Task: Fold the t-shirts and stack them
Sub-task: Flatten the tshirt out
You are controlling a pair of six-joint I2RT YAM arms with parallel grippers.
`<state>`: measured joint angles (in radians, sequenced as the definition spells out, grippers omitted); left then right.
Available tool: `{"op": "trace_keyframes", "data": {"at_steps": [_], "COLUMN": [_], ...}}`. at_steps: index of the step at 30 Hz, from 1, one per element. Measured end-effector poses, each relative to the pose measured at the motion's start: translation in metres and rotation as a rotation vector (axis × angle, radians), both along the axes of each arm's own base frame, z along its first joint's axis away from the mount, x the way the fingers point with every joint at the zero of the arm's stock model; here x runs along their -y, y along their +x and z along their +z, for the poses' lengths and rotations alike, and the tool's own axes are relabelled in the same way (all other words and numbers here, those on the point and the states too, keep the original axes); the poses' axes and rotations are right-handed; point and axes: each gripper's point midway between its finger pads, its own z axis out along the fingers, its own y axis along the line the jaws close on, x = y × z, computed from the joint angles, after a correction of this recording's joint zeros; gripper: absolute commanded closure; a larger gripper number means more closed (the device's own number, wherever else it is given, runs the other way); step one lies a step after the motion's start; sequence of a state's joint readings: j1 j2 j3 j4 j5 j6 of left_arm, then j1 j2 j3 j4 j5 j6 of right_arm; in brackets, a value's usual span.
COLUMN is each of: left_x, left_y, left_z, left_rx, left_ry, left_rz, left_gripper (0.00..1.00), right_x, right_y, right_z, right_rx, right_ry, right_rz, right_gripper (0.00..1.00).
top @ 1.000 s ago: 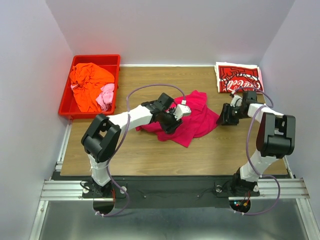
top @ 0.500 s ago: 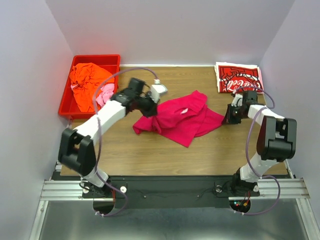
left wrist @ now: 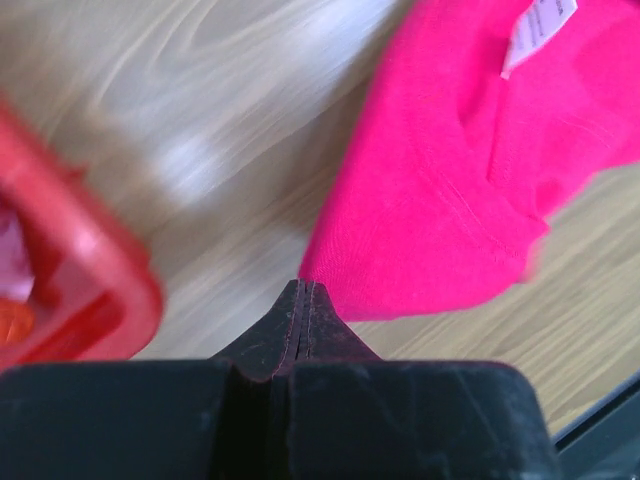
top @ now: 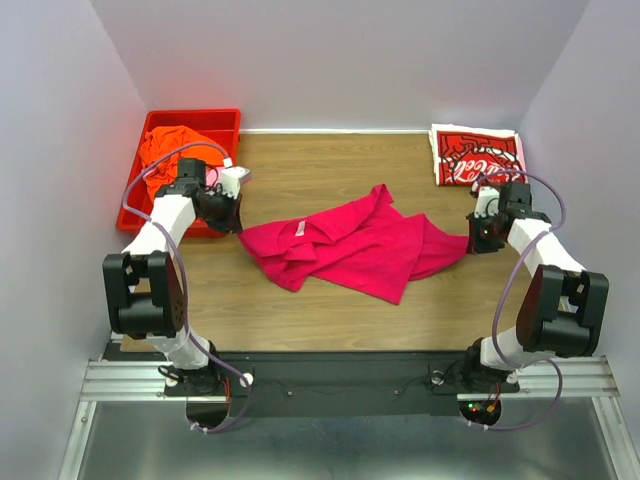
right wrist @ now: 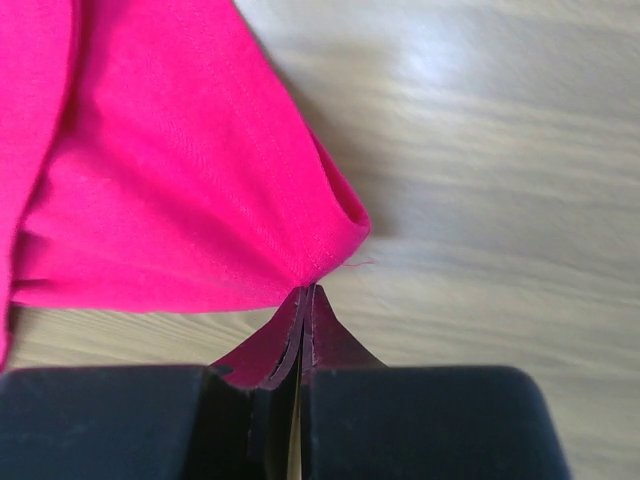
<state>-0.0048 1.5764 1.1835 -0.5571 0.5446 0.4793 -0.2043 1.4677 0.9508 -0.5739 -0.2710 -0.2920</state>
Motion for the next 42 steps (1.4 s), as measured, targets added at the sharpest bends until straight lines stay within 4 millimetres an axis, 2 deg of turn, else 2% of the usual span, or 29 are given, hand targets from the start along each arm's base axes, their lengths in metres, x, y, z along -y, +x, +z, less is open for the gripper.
{"op": "trace_keyframes", "data": {"at_steps": [3,4,6,7,10,12,15,16,18,21,23,25,30,34,36,37,40,41,42], "left_x": [-0.025,-0.032,-0.04,-0.04,-0.032,-0.02,0.03,0.058,0.105,0.167,0.189,0.205,0.231,0.244,0.25,0.251,0.25,0.247,0.245], "left_y": [0.0,-0.001,0.0,0.001,0.006,0.015,0.03,0.031,0.036,0.041,0.04,0.034,0.017,0.008,0.008,0.008,0.016,0.019,0.021], "left_z": [-0.017,-0.023,-0.028,-0.028,-0.021,-0.008,0.019,0.03,0.052,0.063,0.051,0.028,-0.027,-0.041,-0.042,-0.043,-0.047,-0.049,-0.05], "left_rx": [-0.043,-0.055,-0.063,-0.061,-0.038,0.01,0.114,0.148,0.211,0.256,0.238,0.179,0.049,0.032,0.047,0.052,0.079,0.084,0.088], "left_ry": [0.05,0.071,0.097,0.099,0.079,0.074,0.076,0.064,0.022,-0.042,-0.059,-0.059,-0.03,-0.003,0.009,0.015,0.049,0.063,0.075], "left_rz": [0.069,0.09,0.108,0.104,0.071,0.024,-0.107,-0.175,-0.267,-0.367,-0.393,-0.409,-0.431,-0.445,-0.443,-0.441,-0.416,-0.406,-0.399], "left_gripper": [1.0,0.84,0.71,0.64,0.57,0.53,0.48,0.43,0.43,0.41,0.4,0.4,0.39,0.41,0.47,0.59,0.81,0.93,0.98], "right_x": [0.012,0.014,0.015,0.014,0.009,0.007,0.0,-0.002,-0.004,-0.005,-0.005,-0.005,-0.005,-0.004,-0.004,-0.004,-0.004,-0.004,-0.004], "right_y": [-0.01,-0.014,-0.017,-0.02,-0.023,-0.025,-0.029,-0.031,-0.033,-0.037,-0.039,-0.04,-0.037,-0.035,-0.035,-0.036,-0.036,-0.036,-0.036], "right_z": [-0.004,-0.006,-0.008,-0.009,-0.01,-0.01,-0.01,-0.01,-0.011,-0.014,-0.015,-0.015,-0.012,-0.013,-0.014,-0.015,-0.015,-0.016,-0.016], "right_rx": [-0.022,-0.033,-0.043,-0.052,-0.059,-0.062,-0.071,-0.074,-0.083,-0.104,-0.116,-0.121,-0.12,-0.123,-0.128,-0.13,-0.134,-0.134,-0.135], "right_ry": [-0.059,-0.071,-0.08,-0.079,-0.063,-0.053,-0.024,-0.016,-0.007,0.001,0.004,0.005,0.006,0.008,0.01,0.01,0.01,0.009,0.009], "right_rz": [0.023,0.032,0.054,0.066,0.099,0.115,0.15,0.158,0.167,0.171,0.17,0.17,0.166,0.163,0.163,0.163,0.163,0.163,0.163], "right_gripper": [0.99,0.99,0.99,0.99,0.99,0.99,0.99,0.99,0.99,0.99,0.99,0.99,0.99,0.99,1.0,0.99,0.99,1.0,1.0]}}
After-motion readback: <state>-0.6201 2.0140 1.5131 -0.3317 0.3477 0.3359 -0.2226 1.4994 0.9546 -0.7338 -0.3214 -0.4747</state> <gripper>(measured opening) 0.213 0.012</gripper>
